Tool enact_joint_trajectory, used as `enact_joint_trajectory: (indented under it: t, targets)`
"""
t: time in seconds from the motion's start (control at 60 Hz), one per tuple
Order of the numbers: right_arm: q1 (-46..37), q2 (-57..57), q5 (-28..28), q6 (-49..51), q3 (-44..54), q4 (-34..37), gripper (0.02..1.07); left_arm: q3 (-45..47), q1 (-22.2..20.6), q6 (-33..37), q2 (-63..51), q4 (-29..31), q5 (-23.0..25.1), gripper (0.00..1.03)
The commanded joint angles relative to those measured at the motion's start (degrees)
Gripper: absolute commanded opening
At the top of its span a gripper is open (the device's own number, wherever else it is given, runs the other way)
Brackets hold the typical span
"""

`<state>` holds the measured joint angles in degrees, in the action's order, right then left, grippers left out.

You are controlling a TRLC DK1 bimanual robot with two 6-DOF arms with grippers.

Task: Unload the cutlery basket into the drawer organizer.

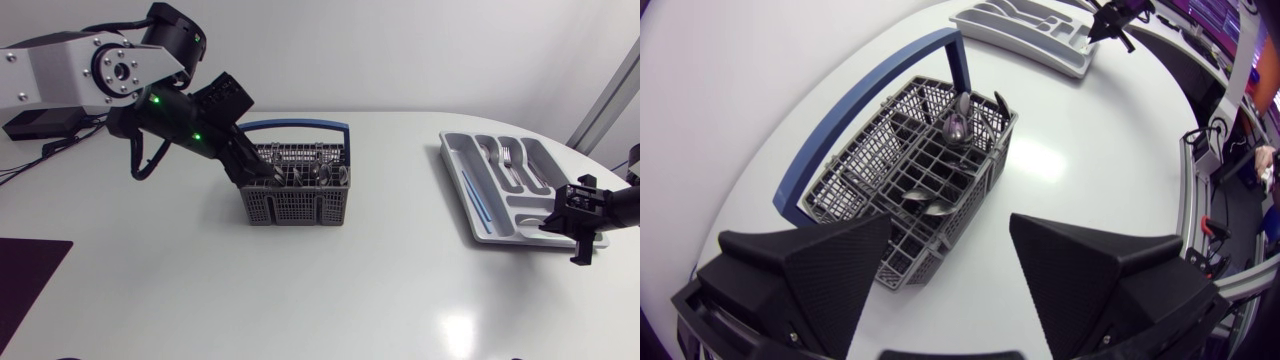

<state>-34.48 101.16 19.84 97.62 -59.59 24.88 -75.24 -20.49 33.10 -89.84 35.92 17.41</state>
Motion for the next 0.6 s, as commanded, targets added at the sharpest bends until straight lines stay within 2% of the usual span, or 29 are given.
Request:
enact_joint_trajectory:
  t: [0.0, 0.3, 0.417, 0.533, 0.583]
  targets:
    - [-1.5, 3.3, -0.9, 2.6, -2.1, -1.1, 0.08, 1.5, 0.7, 5.0, 1.7, 0.2, -0.4, 0.82]
    - [-2.8, 8.1, -2.9, 2.9, -4.0, -6.3, 0.09, 6.7, 1.4, 18.2, 2.9, -2.2, -1.8, 0.82]
    - [-2.8, 8.3, -3.1, 2.5, -3.9, -8.0, 0.28, 9.6, 1.6, 23.1, 3.1, -5.4, -3.3, 0.82]
    - [-2.7, 7.9, -3.2, 2.0, -3.4, -8.2, 0.3, 12.2, 1.8, 26.8, 3.3, -9.3, -4.5, 0.82]
    - [-2.7, 7.6, -3.4, 1.3, -3.1, -8.7, 0.41, 13.1, 1.9, 28.0, 3.4, -11.0, -4.8, 0.82]
